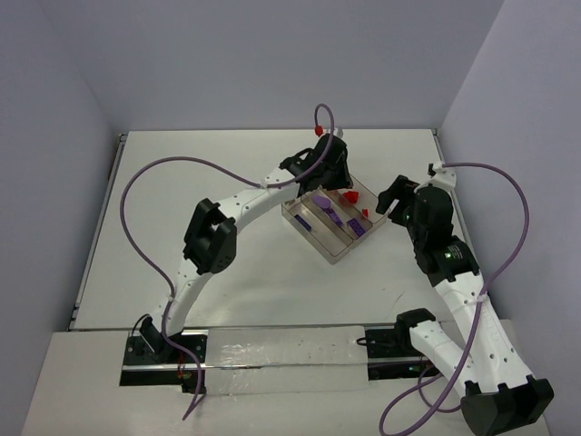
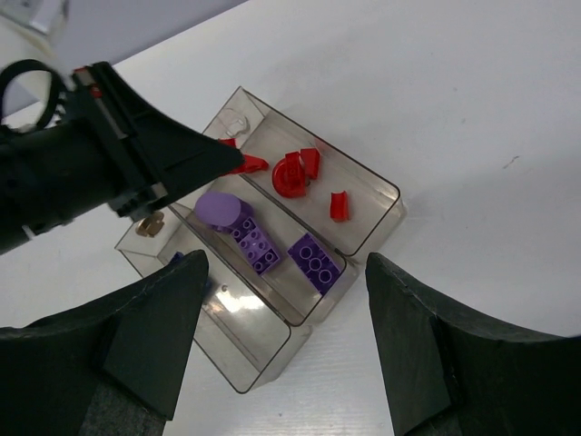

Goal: Sort the legos into containers by color

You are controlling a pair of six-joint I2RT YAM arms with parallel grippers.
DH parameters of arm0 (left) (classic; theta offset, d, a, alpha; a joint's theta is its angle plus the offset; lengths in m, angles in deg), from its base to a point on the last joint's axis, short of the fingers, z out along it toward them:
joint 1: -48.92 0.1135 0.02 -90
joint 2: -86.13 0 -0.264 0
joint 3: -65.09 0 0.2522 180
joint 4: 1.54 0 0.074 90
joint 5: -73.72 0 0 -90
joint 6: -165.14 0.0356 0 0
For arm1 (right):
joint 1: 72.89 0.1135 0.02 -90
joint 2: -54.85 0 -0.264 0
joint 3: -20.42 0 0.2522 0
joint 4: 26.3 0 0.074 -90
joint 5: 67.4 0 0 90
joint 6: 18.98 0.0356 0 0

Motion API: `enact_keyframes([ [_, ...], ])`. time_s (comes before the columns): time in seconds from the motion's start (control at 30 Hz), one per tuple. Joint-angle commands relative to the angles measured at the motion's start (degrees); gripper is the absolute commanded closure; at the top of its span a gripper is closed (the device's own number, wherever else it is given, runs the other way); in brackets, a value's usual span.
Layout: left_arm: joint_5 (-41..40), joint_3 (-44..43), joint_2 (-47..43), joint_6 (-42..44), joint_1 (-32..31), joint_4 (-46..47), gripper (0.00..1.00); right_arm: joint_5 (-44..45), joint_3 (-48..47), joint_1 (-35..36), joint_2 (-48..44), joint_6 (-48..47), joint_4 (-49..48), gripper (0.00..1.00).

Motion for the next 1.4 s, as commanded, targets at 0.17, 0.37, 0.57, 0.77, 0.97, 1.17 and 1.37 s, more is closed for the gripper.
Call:
enact_keyframes([
  [0.17,2.5,-6.3,6.1,3.3,-0.4,12.1,0.87,0.5,1.3,-0.1,-1.5,0.8,-0.5,0.22],
  [0.37,3.1,-8.1,9.5,2.2,-0.1,12.3,0.82,-1.0,1.2,-0.1,-0.5,1.1,-1.0,0.22],
  [0.57,6.6,-7.7,10.8,0.9,0.3,13.4,0.54,-1.5,1.2,-0.1,0.0,1.5,-1.5,0.22],
  [0.77,6.8,-5.4,8.0,3.0,0.3,12.5,0.40,-0.4,1.0,-0.1,-0.3,1.4,-0.9,0.22],
  [0.97,6.3,-4.1,2.2,5.1,0.2,9.4,0.40,1.9,0.1,0.0,-0.3,1.4,0.5,0.22],
  [1.17,1.3,5.1,-12.2,8.6,0.5,4.9,0.37,14.0,-1.9,-0.1,0.2,3.6,4.4,0.15],
  [1.37,-3.7,21.8,-30.2,9.3,4.8,-0.9,0.06,19.0,-3.6,-0.1,3.4,5.5,7.8,0.09],
])
